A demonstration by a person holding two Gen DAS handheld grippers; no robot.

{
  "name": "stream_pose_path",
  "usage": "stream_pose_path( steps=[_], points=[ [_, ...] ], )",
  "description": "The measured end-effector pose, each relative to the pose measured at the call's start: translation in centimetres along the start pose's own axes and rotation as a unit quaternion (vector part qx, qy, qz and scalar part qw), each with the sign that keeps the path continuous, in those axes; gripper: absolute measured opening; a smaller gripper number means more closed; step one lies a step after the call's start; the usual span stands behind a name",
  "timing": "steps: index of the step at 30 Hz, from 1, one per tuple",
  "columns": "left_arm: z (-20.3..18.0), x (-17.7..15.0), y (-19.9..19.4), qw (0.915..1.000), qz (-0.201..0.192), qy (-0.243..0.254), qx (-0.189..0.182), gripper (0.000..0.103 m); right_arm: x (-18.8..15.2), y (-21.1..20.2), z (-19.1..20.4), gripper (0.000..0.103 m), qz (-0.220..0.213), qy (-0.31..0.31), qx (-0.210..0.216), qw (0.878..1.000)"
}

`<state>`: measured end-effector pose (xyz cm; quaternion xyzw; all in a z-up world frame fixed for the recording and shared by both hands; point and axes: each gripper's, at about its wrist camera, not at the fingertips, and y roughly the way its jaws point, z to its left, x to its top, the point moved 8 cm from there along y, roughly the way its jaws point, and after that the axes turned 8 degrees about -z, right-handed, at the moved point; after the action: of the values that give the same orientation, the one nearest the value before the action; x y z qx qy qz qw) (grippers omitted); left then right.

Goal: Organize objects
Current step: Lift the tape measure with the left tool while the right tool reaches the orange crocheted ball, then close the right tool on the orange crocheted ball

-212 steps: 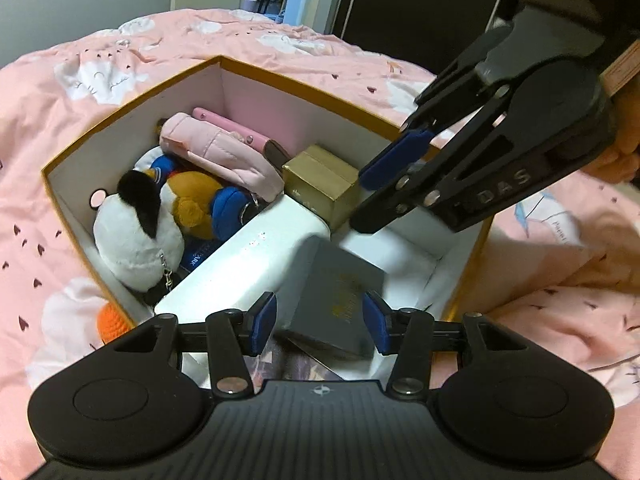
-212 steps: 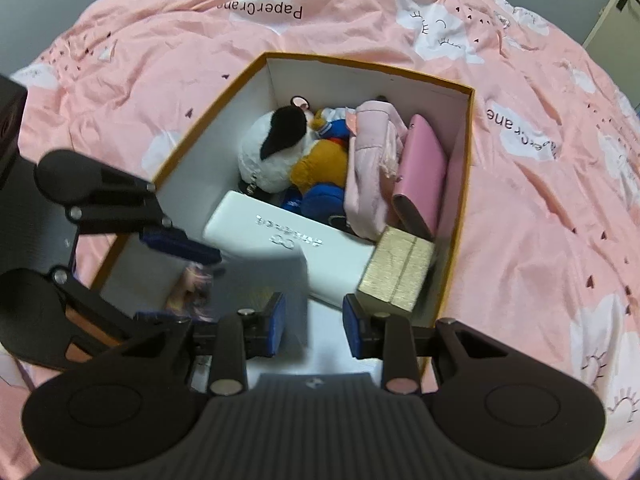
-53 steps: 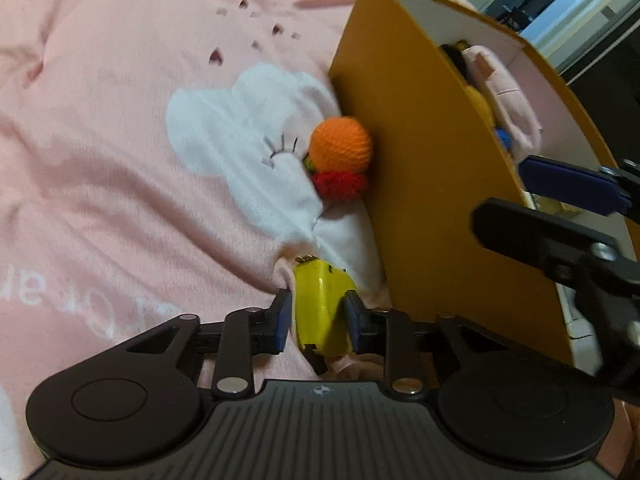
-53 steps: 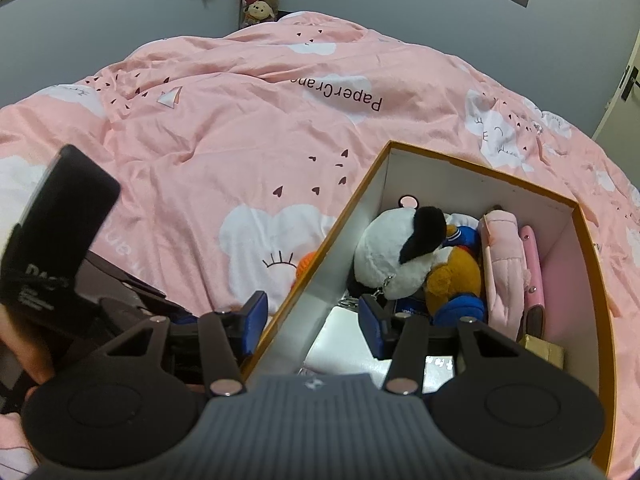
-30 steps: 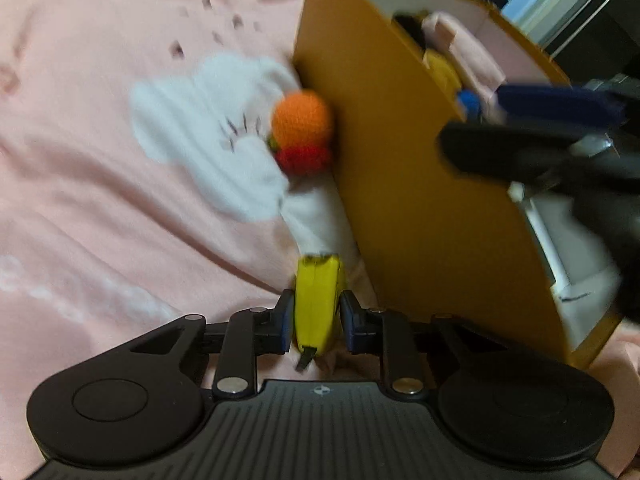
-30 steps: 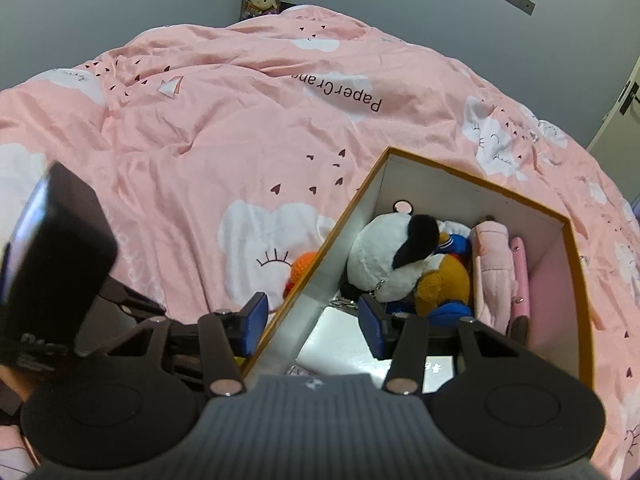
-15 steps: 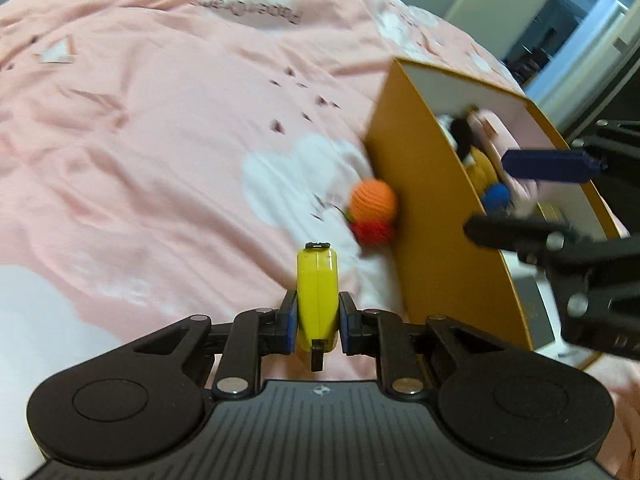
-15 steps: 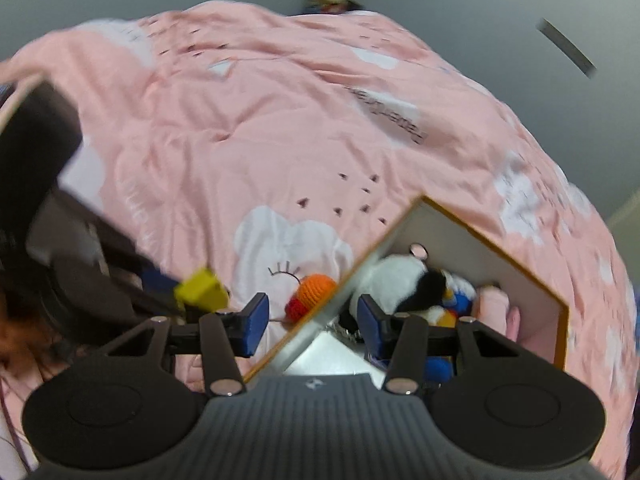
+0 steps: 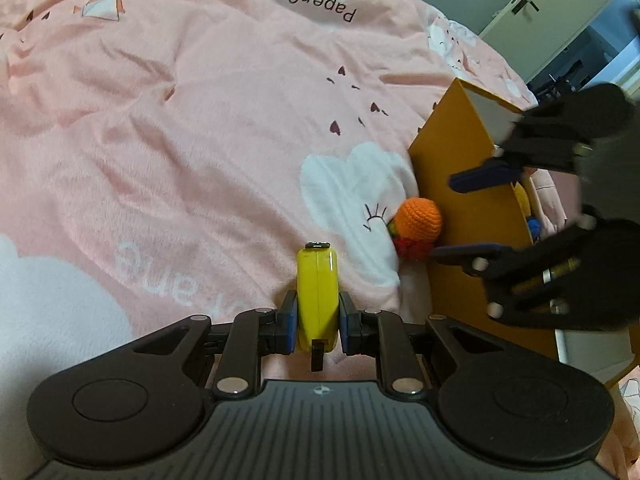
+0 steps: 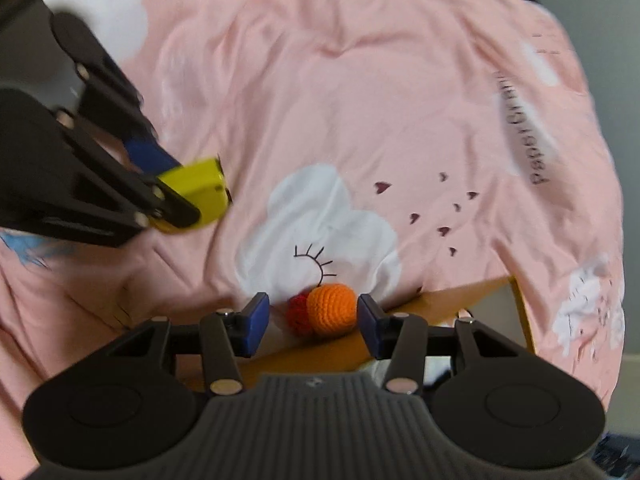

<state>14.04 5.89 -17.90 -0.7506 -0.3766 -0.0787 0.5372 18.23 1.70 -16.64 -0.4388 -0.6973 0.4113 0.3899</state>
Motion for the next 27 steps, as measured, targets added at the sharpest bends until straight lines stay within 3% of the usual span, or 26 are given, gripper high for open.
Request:
stream_pose_path(
  steps=[7, 11, 14, 18, 27],
  points=[
    [0.4, -0.1, 0.3, 1.0, 0.005, -0.001, 0.001, 0.022, -0.4, 4.9, -0.6, 0.05, 0.089, -0.031, 0.026, 0.995],
    [0.4, 0.0, 0.4, 1.0, 0.007, 0.0, 0.0, 0.022, -0.8, 6.3, -0.8, 0.057, 0.106, -0.027, 0.033, 0.993],
    [0.5, 0.0, 0.4, 1.0, 0.007, -0.002, -0.001, 0.022, -1.3, 6.9, -0.6, 0.055, 0.115, -0.015, 0.045, 0.992],
    [0.5, 0.0, 0.2, 1.0, 0.005, -0.003, -0.002, 0.022, -1.1, 5.8, -0.6, 0.053, 0.099, -0.009, 0.04, 0.994],
    [-1.6, 1.7, -3.2, 0.9985, -0.049, 0.004, -0.024, 0.022, 0.9, -4.6, -0.7, 0.052, -0.031, 0.058, 0.036, 0.997]
  ],
)
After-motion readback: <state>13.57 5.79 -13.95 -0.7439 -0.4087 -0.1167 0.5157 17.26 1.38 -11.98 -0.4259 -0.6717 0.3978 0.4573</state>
